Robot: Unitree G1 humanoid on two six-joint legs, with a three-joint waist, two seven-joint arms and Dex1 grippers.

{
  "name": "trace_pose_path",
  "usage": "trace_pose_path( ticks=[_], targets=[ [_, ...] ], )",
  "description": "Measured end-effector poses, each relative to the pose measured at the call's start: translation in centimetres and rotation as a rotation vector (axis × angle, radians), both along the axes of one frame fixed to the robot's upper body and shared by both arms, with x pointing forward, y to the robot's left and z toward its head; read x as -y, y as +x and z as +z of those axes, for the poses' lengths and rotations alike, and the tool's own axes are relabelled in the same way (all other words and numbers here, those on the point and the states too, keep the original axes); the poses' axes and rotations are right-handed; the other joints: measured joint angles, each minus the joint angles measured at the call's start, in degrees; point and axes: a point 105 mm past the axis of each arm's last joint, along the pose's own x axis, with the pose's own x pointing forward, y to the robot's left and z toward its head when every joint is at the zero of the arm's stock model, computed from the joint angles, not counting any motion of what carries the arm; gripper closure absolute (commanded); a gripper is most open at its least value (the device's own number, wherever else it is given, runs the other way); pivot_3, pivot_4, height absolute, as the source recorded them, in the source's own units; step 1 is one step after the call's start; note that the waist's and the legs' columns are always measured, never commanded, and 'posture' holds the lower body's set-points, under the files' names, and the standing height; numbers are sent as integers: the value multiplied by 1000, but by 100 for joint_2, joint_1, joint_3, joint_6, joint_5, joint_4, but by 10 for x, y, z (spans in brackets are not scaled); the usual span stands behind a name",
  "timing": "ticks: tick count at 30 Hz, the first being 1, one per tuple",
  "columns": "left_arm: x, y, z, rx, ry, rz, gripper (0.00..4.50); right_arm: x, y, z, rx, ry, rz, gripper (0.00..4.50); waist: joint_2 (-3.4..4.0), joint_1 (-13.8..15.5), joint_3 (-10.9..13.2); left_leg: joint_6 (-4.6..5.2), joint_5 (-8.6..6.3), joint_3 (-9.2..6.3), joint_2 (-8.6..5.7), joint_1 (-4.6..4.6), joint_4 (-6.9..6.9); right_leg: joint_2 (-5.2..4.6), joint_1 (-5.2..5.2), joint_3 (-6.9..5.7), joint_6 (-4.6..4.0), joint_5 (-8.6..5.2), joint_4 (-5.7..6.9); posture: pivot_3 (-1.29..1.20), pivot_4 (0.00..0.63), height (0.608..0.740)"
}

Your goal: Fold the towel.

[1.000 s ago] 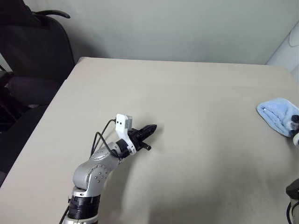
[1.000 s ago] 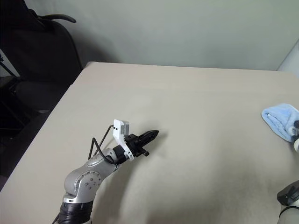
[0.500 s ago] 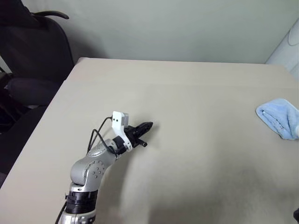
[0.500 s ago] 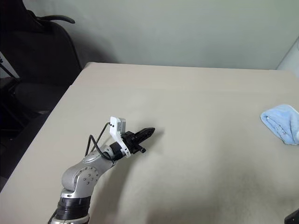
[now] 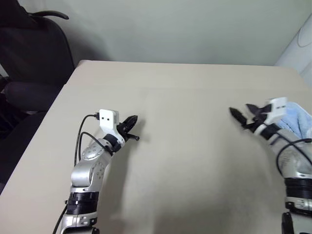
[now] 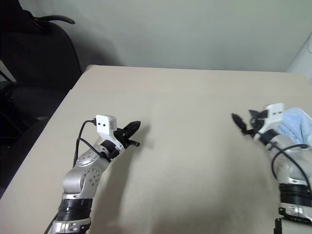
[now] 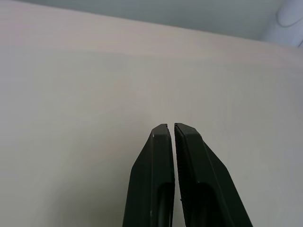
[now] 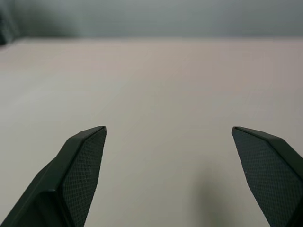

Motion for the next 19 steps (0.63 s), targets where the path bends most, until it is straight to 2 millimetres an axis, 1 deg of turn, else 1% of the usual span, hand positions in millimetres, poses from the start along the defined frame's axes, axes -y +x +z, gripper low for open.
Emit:
trace_pose_path(
  ticks=[2, 5, 13, 19],
  targets=[
    [0, 0, 1, 5, 1, 1, 4231, -13, 1, -10, -19, -5, 32, 15, 0, 2, 0, -1, 0, 0, 0, -1, -1, -1, -1, 0, 0, 0, 0, 0, 150, 740],
    [2, -2, 6, 22, 9, 8, 4231, -21, 1, -12, -18, 9, 59, 15, 0, 0, 0, -2, 1, 2, -1, -1, -1, -1, -1, 0, 0, 0, -1, 0, 150, 740],
    [-3, -2, 5, 5, 29, 47, 4231, -25, 4, -13, 1, 23, 78, 15, 0, -8, 0, -6, 3, 2, -1, 0, -4, -1, -1, 0, -1, 0, -2, 0, 150, 740],
    [-17, -8, 11, 10, 29, 107, 4231, -30, 3, -14, 3, 34, 94, 15, 0, -17, 0, -8, 3, 3, 0, 1, -7, -1, -1, 0, -2, 1, -4, 0, 150, 740]
  ],
)
